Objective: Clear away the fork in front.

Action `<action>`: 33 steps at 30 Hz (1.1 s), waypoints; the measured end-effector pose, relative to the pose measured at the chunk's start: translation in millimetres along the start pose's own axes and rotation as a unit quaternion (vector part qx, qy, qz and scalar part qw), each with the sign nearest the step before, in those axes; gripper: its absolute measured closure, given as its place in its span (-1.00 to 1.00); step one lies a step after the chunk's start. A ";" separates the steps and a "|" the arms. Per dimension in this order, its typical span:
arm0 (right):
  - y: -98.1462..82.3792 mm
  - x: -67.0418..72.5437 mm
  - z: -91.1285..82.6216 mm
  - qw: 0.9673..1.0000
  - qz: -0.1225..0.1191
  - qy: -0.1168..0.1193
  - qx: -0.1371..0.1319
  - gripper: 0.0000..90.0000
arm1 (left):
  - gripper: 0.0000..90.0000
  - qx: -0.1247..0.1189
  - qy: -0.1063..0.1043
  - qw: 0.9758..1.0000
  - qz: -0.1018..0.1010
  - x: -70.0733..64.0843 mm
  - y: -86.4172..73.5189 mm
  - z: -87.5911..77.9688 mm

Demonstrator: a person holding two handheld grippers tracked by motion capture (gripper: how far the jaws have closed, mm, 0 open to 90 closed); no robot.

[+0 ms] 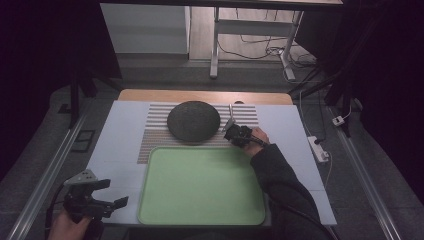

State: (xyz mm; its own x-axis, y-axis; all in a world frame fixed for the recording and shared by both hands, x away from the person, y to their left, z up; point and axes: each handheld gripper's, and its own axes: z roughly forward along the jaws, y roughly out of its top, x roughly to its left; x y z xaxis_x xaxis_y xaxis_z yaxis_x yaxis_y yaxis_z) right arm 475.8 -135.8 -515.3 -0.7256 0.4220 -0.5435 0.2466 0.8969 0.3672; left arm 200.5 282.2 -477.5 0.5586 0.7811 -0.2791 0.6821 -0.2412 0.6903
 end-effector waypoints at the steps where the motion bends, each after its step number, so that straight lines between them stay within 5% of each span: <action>1: 0.2 1.5 0.3 1.000 -0.010 -0.009 0.000 0.68 | -0.97 0.000 0.000 1.000 0.000 0.0 0.0 0.0; 5: 1.3 5.9 -2.6 0.998 -0.045 -0.036 0.003 0.97 | -0.97 0.001 0.001 1.000 0.001 -0.3 0.1 0.1; 12: 1.1 5.1 -7.6 0.998 -0.046 -0.048 -0.009 1.00 | -0.97 0.001 0.001 1.000 0.001 -0.3 0.1 0.1; 24: -2.4 -4.4 -32.7 0.999 0.013 -0.018 -0.048 1.00 | -0.99 -0.006 -0.005 1.000 0.003 -0.3 -0.4 -1.3; 33: -11.7 -10.8 -60.3 0.993 0.065 0.023 -0.091 1.00 | -1.00 0.000 0.002 1.000 0.018 -4.8 1.2 0.4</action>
State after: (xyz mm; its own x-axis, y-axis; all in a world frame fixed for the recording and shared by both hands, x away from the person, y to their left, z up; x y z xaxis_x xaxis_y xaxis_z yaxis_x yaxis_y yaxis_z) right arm 442.0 -158.8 -468.3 -0.7249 0.5226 -0.4489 0.2231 0.7946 0.5647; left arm 198.8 278.0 -475.6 0.5809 0.7743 -0.2511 0.6616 -0.2694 0.6998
